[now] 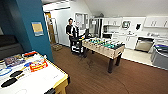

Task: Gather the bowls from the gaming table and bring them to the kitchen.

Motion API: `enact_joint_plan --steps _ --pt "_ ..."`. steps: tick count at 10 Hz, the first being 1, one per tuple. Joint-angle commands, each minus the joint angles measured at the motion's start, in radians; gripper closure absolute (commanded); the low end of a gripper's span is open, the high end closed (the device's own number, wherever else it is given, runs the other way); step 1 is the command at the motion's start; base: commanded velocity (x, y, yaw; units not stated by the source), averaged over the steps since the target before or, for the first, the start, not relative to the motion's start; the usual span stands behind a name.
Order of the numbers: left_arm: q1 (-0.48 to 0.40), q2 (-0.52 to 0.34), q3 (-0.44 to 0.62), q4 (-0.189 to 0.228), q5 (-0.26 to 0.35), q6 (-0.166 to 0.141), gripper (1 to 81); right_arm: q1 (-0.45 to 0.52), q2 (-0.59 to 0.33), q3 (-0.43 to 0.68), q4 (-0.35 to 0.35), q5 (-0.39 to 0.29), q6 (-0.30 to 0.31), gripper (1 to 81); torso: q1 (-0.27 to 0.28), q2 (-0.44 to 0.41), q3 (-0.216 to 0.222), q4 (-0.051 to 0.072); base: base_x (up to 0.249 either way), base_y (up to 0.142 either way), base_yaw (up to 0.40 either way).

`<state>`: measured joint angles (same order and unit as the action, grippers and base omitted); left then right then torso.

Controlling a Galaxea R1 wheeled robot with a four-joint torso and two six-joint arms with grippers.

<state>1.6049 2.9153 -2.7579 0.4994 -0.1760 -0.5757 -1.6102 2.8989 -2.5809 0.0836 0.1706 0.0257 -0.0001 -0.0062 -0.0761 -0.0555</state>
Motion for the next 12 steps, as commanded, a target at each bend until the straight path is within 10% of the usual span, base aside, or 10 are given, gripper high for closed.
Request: enact_joint_plan --steps 1,12 --pt "-0.029 -0.008 -0.006 -0.008 0.052 0.004 81.1 0.025 -0.014 0.001 -0.012 -0.045 -0.003 81.1 0.0 0.0 0.0 0.0 0.0 0.0 -0.397" --pt "-0.026 -0.004 -0.006 -0.007 0.052 0.005 81.1 0.034 -0.005 0.001 -0.018 -0.049 -0.003 81.1 0.0 0.0 0.0 0.0 0.0 0.0 -0.397"
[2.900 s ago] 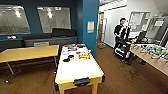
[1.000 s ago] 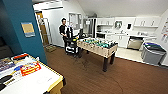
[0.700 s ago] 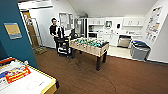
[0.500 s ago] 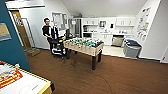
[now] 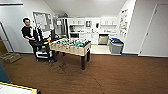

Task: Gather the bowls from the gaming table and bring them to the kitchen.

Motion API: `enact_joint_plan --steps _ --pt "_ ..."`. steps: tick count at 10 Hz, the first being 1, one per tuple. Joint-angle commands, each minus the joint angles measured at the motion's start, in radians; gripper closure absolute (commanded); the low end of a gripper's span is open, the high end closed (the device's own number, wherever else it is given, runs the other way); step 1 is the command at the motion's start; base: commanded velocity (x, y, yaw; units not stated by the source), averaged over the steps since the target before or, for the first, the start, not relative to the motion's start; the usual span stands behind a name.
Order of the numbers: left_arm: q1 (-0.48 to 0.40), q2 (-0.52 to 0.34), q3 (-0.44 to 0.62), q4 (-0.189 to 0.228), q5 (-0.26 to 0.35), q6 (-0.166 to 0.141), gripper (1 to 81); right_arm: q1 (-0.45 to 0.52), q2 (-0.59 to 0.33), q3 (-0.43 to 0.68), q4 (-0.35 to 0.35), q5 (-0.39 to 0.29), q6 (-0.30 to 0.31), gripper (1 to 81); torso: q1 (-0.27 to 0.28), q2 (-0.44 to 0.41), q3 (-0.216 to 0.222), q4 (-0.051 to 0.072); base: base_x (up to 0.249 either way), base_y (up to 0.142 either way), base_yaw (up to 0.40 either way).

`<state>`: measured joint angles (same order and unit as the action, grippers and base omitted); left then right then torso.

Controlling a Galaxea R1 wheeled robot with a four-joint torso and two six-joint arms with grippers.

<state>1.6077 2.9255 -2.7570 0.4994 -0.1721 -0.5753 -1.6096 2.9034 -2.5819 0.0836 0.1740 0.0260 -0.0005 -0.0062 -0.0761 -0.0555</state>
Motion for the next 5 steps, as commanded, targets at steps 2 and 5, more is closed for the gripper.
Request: enact_joint_plan --steps 2,5 --pt "-0.028 -0.015 -0.007 -0.008 0.048 0.003 81.1 0.033 -0.011 0.002 -0.018 -0.053 -0.003 81.1 0.001 0.0 0.0 0.0 0.0 0.0 -0.33" --pt "-0.025 -0.023 -0.007 -0.008 0.036 0.002 81.1 0.036 -0.01 0.002 -0.018 -0.053 -0.003 81.1 0.001 0.0 0.0 0.0 0.0 0.0 -0.091"
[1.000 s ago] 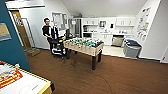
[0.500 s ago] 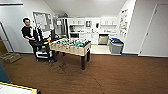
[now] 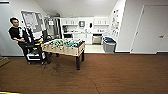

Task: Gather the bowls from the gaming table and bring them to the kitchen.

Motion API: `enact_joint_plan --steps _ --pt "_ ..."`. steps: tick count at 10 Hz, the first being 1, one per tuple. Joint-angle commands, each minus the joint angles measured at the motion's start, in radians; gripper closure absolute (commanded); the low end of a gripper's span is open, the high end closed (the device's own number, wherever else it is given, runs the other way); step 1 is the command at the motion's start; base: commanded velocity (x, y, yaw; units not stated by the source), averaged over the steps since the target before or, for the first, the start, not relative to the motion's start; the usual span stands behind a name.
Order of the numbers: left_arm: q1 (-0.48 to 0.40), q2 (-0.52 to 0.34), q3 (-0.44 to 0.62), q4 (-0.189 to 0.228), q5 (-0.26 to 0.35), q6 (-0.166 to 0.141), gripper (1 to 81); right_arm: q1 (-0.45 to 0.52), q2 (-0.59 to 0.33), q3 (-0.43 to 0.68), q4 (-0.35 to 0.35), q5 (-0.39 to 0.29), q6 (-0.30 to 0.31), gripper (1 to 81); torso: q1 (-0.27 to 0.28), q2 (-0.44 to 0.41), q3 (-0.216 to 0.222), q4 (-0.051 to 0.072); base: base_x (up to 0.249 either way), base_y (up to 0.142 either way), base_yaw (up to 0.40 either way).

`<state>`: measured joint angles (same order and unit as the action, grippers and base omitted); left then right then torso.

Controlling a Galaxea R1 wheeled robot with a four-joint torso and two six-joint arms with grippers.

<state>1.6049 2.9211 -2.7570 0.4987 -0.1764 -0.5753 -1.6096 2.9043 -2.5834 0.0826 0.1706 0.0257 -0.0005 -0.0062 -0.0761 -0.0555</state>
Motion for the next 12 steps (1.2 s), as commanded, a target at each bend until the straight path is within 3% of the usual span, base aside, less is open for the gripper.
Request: enact_joint_plan --steps 1,7,12 --pt "-0.021 -0.02 -0.007 -0.009 0.038 0.002 81.1 0.038 -0.011 0.003 -0.017 -0.049 -0.003 81.1 0.001 0.0 0.0 0.0 0.0 0.0 0.0" --pt "-0.018 -0.017 -0.007 -0.008 0.038 0.002 81.1 0.042 -0.011 0.003 -0.017 -0.051 -0.003 81.1 0.001 0.0 0.0 0.0 0.0 0.0 0.0" --pt "-0.018 -0.015 -0.007 -0.008 0.038 0.002 81.1 0.044 -0.011 0.002 -0.017 -0.051 -0.004 81.1 0.001 -0.001 0.0 0.0 0.108 0.0 0.0"
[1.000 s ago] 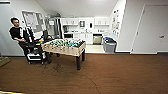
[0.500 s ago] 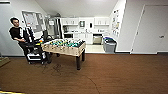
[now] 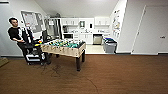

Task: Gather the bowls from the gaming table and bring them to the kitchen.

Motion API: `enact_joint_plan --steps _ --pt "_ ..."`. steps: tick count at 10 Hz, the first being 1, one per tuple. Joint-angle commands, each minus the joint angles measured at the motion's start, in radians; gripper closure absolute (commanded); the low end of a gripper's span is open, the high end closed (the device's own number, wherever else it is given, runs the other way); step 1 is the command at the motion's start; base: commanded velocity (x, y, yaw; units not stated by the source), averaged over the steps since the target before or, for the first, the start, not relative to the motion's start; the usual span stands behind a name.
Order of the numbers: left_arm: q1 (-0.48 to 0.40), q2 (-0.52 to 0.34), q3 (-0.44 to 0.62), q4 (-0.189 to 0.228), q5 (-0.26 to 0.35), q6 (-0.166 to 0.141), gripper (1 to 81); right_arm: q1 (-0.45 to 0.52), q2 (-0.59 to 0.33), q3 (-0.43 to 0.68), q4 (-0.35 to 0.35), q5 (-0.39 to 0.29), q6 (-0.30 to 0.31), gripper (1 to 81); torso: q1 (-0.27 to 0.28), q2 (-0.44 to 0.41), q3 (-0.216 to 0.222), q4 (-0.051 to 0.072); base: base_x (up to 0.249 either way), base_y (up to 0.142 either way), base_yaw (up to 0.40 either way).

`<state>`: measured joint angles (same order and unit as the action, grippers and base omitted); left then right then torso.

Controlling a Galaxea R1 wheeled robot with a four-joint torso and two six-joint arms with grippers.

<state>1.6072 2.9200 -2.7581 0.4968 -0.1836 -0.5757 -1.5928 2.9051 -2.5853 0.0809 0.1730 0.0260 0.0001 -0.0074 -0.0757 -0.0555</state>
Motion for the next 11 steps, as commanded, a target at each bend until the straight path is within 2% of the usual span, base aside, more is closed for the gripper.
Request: enact_joint_plan --steps 1,4,11 --pt "-0.02 -0.013 -0.006 -0.006 0.046 0.002 81.1 0.027 -0.011 0.004 -0.015 -0.053 -0.004 81.1 0.0 0.0 0.0 0.0 0.133 0.0 0.0" --pt "-0.02 -0.01 -0.006 -0.004 0.046 0.002 81.1 0.027 -0.011 0.004 -0.015 -0.053 -0.003 81.1 0.001 0.0 0.0 0.0 0.133 0.0 0.0" --pt "-0.02 -0.008 -0.006 -0.003 0.047 0.004 81.1 0.032 -0.008 0.008 -0.016 -0.056 -0.004 81.1 0.001 0.0 0.0 0.0 0.133 -0.08 0.0"
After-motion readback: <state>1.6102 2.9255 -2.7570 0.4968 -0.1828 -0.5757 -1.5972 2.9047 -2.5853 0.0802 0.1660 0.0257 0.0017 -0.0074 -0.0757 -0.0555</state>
